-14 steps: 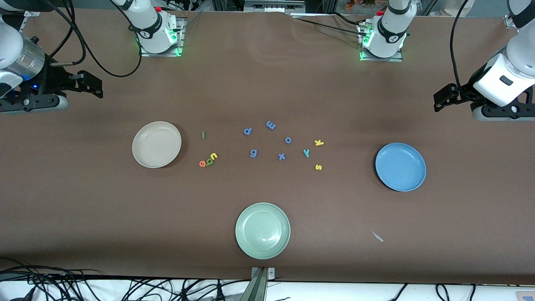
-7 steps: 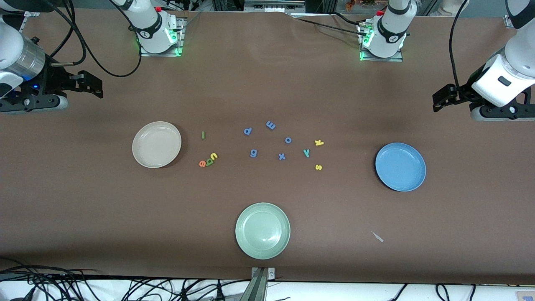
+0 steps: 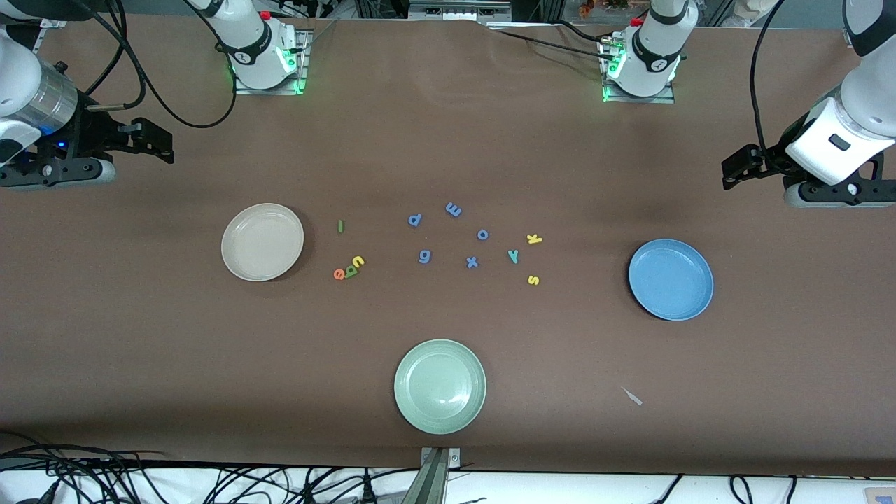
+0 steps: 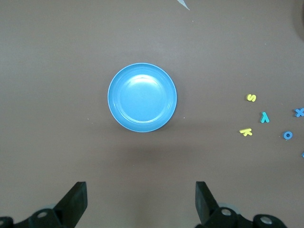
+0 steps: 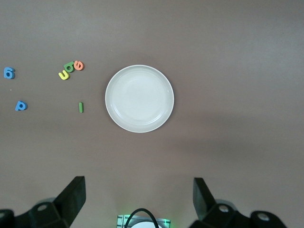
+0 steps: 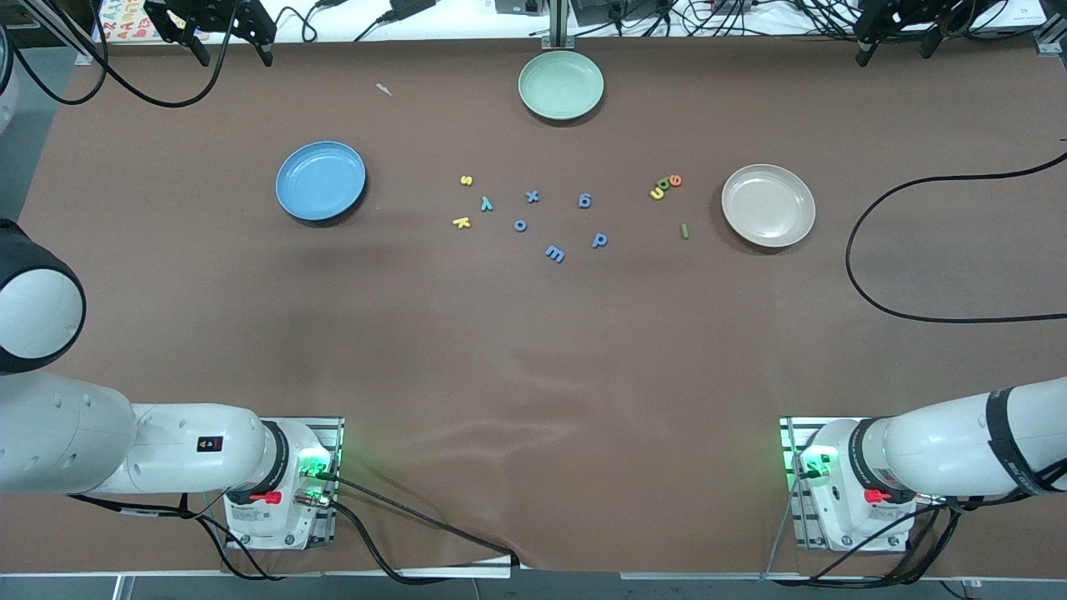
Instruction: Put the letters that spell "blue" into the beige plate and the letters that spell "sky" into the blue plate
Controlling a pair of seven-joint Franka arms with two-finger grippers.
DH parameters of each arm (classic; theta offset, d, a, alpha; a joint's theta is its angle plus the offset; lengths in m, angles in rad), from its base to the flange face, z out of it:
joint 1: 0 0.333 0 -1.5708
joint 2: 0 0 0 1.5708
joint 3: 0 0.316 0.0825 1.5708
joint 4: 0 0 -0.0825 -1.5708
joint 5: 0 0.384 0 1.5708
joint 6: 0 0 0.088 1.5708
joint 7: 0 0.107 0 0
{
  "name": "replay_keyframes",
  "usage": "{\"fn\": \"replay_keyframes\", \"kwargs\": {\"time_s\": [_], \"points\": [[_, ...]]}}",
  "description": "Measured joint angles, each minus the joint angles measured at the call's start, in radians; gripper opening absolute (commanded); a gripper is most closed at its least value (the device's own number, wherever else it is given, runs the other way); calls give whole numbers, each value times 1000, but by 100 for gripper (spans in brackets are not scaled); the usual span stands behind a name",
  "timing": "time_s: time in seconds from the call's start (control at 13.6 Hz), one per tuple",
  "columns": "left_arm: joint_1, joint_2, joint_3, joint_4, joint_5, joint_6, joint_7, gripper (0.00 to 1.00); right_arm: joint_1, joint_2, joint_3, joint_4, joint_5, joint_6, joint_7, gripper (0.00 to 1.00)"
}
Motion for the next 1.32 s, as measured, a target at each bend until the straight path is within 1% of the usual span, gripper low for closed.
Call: {"fn": "replay_keyframes", "kwargs": {"time_s": [1.32], "points": [[-2,0,-5,0,0,-3,0,100,1,-7,0,-2,0,20,0,100]]}}
